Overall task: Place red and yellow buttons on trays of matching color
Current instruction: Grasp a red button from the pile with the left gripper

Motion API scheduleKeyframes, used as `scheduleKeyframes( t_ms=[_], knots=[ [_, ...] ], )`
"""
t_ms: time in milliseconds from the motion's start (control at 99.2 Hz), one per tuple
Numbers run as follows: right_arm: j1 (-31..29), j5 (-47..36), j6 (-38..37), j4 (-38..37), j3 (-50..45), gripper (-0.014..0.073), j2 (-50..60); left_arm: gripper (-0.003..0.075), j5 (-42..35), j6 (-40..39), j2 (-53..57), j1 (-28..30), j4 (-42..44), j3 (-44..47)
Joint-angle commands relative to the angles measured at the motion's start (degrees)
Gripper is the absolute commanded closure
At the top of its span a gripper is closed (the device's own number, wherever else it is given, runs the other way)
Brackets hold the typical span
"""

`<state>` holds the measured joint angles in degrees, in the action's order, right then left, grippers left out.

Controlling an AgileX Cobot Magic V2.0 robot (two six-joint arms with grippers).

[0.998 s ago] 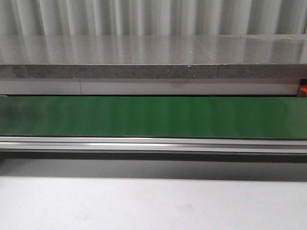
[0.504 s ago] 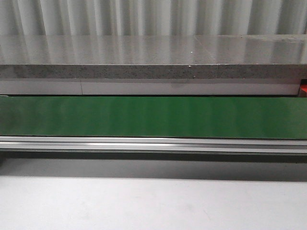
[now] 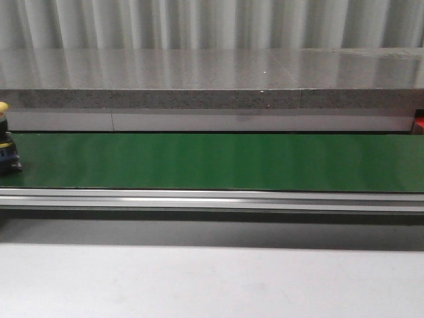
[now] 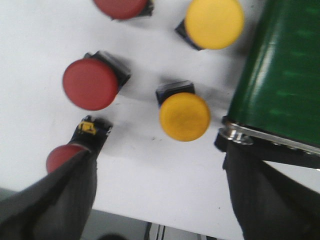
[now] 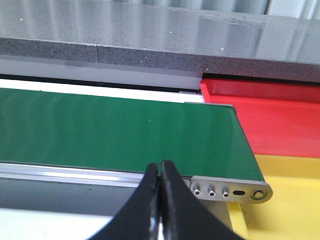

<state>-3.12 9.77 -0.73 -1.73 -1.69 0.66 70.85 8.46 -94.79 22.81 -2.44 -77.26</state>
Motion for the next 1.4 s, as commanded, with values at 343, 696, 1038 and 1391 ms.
scheduleKeyframes(
  t_ms=[343, 696, 1038, 1391],
  knots=[
    [-0.3, -4.4, 0.3, -0.2, 0.4, 0.0660, 0.6, 0.0232, -0.4, -6.1, 3.6, 11.1, 3.8, 5.0],
    [-0.3, -4.4, 0.3, -0.2, 0.4, 0.0660, 0.6, 0.0232, -8.0, -6.1, 0.0, 12.1, 1.5, 6.7],
    [-0.3, -4.4, 0.3, -0.2, 0.4, 0.0660, 0.6, 0.0232, -7.8, -6.1, -5.5, 12.1, 2.4, 6.7],
    [-0.3, -4.4, 0.3, -0.2, 0.4, 0.0660, 0.6, 0.0280, -9.6, -6.3, -8.0, 12.1, 1.8, 6.7]
  ],
)
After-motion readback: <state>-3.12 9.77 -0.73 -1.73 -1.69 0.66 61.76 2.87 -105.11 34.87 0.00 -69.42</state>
